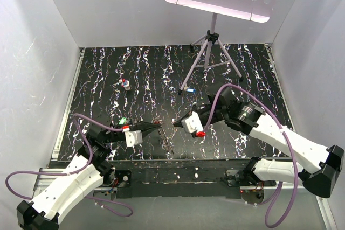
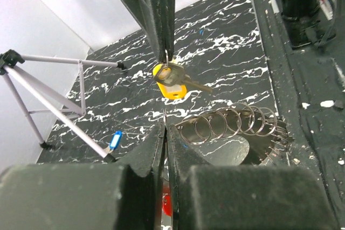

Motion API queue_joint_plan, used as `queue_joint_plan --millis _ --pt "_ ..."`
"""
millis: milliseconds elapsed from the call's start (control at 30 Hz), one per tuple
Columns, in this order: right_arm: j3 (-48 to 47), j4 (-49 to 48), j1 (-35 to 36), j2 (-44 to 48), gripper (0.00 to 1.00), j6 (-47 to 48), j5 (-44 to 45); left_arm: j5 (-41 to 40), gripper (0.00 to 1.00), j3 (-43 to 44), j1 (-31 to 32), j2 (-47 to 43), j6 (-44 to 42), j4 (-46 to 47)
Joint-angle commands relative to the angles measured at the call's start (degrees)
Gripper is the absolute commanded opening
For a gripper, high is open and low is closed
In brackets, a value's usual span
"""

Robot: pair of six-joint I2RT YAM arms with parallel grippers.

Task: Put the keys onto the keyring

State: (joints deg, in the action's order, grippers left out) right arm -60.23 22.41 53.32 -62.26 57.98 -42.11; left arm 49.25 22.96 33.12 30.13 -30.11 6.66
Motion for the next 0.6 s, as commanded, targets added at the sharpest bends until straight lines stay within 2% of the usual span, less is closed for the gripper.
queue_joint_plan --millis 0,567 --pt "-2.7 2.5 -0.1 -1.5 0.01 2.7 0.3 -4.2 0.0 1.3 0.2 -1.1 -4.7 -2.3" --pt "-4.5 3.7 0.6 -3.0 0.01 3.0 0.8 -5.1 0.0 1.4 0.4 -0.3 -3.8 -2.6"
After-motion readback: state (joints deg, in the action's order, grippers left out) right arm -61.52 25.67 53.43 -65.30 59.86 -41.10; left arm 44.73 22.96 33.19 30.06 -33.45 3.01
